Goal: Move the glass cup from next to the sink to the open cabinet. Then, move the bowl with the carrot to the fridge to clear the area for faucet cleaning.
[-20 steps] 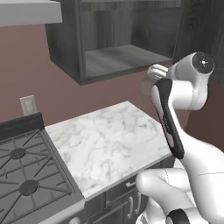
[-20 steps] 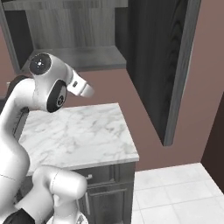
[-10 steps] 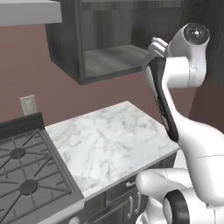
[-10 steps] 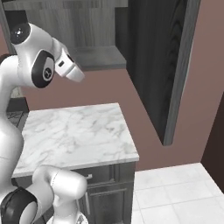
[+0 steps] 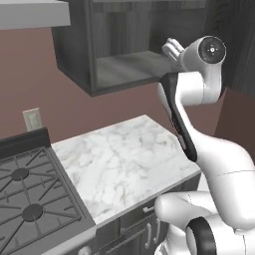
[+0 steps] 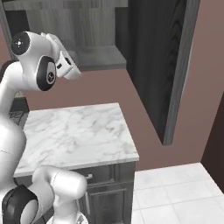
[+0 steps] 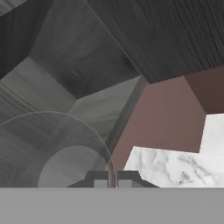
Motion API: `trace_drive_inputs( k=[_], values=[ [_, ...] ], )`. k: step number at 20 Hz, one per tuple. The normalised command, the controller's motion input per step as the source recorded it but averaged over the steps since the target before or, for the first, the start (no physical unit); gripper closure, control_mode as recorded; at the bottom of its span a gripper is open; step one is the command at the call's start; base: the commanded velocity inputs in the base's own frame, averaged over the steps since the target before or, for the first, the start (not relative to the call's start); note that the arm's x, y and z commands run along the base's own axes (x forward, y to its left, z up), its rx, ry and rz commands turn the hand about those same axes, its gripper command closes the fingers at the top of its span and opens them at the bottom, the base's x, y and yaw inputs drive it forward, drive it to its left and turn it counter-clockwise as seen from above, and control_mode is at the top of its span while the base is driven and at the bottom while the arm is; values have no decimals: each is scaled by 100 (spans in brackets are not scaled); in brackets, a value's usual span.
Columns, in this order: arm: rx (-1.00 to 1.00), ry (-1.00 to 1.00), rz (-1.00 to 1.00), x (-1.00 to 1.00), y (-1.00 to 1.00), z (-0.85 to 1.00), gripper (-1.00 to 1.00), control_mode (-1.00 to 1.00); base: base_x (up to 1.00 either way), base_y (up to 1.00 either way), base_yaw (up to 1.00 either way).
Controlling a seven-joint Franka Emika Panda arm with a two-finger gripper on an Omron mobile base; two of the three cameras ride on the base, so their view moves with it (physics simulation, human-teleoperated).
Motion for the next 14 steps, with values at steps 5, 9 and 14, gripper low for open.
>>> trace_drive_inputs(
  k=[5, 9, 14],
  values=[
    [4, 7, 0, 74, 31, 22, 100, -100, 0, 0, 0],
    [0, 22, 0, 63, 12, 48, 100, -100, 0, 0, 0],
    [0, 4, 0, 4, 0, -2, 100, -100, 0, 0, 0]
  ],
)
